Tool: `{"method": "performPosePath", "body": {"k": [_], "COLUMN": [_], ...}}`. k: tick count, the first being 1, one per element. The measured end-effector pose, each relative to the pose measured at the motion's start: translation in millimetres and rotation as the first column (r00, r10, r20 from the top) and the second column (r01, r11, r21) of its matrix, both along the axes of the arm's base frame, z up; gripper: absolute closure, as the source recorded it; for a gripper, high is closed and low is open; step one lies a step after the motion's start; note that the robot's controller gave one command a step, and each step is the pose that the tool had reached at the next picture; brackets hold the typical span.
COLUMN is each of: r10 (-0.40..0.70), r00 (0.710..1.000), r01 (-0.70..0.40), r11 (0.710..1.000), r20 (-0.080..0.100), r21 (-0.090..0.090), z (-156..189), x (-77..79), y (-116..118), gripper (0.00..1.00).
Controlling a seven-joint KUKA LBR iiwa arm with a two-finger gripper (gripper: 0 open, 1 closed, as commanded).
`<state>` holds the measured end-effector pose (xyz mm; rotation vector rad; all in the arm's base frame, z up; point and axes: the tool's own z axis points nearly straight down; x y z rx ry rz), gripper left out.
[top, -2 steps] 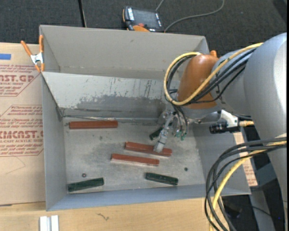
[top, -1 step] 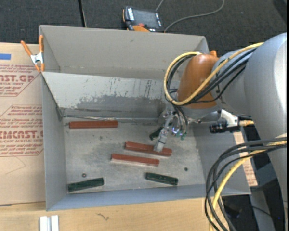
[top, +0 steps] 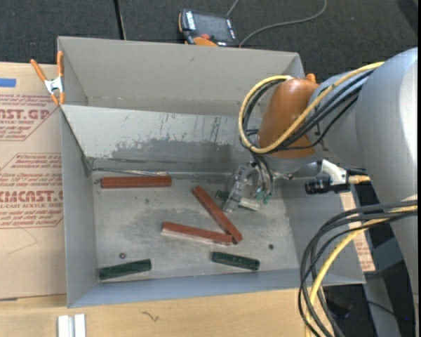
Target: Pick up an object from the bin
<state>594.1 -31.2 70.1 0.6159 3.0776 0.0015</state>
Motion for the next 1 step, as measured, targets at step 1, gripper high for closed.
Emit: {"method": "performPosePath", "body": {"k": [1], "r10": [0.0], "r00": [1.0], "r01": [0.0], "r11": [1.0], "r20": [-0.001], "r21": [0.0], "z": [7.7], "x": [0.2], "y": [0.3], "gripper": [1.0]}}
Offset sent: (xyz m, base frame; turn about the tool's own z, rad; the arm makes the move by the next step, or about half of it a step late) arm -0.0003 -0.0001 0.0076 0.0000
